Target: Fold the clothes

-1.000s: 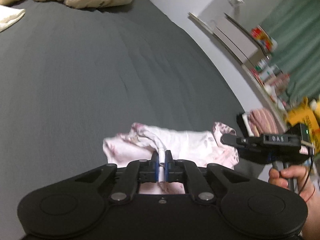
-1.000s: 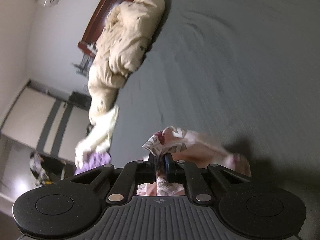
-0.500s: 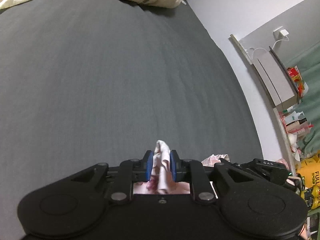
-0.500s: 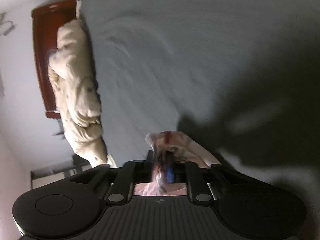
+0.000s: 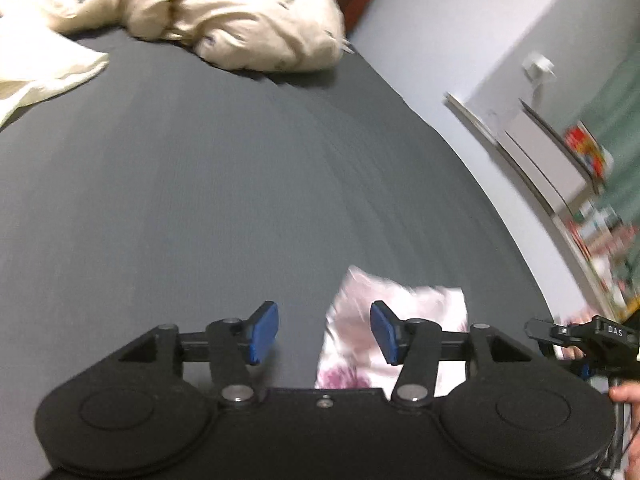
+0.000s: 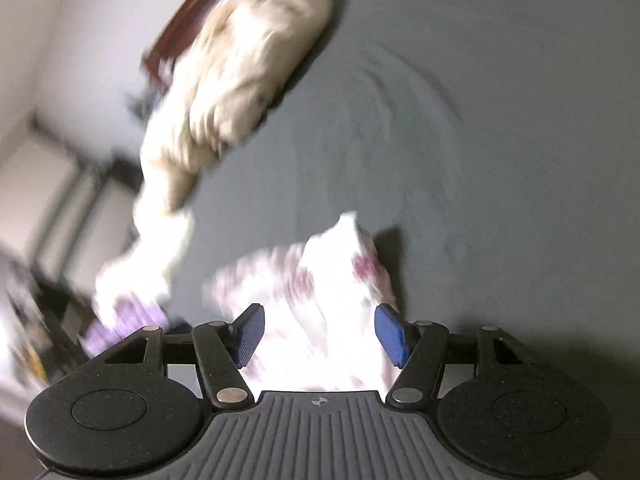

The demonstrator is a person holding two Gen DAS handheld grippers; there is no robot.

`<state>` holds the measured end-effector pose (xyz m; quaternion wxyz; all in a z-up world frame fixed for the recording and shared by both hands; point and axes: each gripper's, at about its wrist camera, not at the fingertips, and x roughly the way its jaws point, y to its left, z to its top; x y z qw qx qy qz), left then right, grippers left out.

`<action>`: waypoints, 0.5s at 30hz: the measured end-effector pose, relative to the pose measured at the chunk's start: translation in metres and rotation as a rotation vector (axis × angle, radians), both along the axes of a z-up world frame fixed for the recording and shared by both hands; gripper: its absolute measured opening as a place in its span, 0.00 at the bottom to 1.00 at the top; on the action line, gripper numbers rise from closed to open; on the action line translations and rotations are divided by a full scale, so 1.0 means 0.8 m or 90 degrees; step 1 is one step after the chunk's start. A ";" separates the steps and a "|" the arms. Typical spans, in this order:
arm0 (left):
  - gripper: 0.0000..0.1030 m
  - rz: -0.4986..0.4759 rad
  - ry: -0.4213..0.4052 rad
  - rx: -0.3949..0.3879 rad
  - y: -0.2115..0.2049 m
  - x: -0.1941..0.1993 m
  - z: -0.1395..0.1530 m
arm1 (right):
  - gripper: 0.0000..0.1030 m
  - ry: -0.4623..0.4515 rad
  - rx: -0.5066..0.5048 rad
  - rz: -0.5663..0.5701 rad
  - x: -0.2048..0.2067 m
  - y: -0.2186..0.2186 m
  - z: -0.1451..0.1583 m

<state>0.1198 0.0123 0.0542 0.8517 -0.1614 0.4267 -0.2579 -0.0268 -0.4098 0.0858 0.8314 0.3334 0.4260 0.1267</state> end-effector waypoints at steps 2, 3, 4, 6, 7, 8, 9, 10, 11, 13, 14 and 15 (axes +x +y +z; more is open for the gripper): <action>0.51 -0.029 0.003 0.013 -0.001 -0.009 0.001 | 0.60 -0.009 -0.037 0.026 -0.016 0.009 0.005; 0.53 -0.042 0.009 0.015 0.000 -0.016 -0.002 | 0.60 -0.007 -0.041 0.031 -0.023 0.009 0.004; 0.54 -0.055 0.015 0.016 0.001 -0.022 -0.004 | 0.60 -0.002 -0.041 0.036 -0.029 0.008 0.000; 0.54 -0.080 0.028 0.019 0.003 -0.035 -0.012 | 0.60 0.007 -0.031 0.046 -0.046 0.005 -0.010; 0.54 -0.092 0.034 0.021 0.004 -0.040 -0.017 | 0.60 0.011 -0.022 0.049 -0.055 0.002 -0.016; 0.54 -0.095 0.039 0.018 0.007 -0.045 -0.022 | 0.60 0.017 -0.005 0.043 -0.057 0.002 -0.023; 0.54 -0.096 0.044 0.015 0.009 -0.050 -0.027 | 0.59 0.023 0.011 0.037 -0.059 0.002 -0.030; 0.54 -0.092 0.045 0.008 0.008 -0.050 -0.030 | 0.59 0.025 0.025 0.029 -0.060 0.001 -0.034; 0.54 -0.087 0.046 0.001 0.007 -0.050 -0.032 | 0.59 0.026 0.038 0.020 -0.060 0.000 -0.039; 0.53 -0.076 0.048 -0.013 0.004 -0.050 -0.038 | 0.44 0.029 0.064 0.004 -0.060 -0.002 -0.049; 0.46 -0.071 0.048 -0.020 0.003 -0.049 -0.040 | 0.34 0.029 0.072 -0.002 -0.060 -0.002 -0.052; 0.34 -0.066 0.049 -0.027 0.002 -0.049 -0.043 | 0.28 0.029 0.080 -0.007 -0.060 -0.003 -0.055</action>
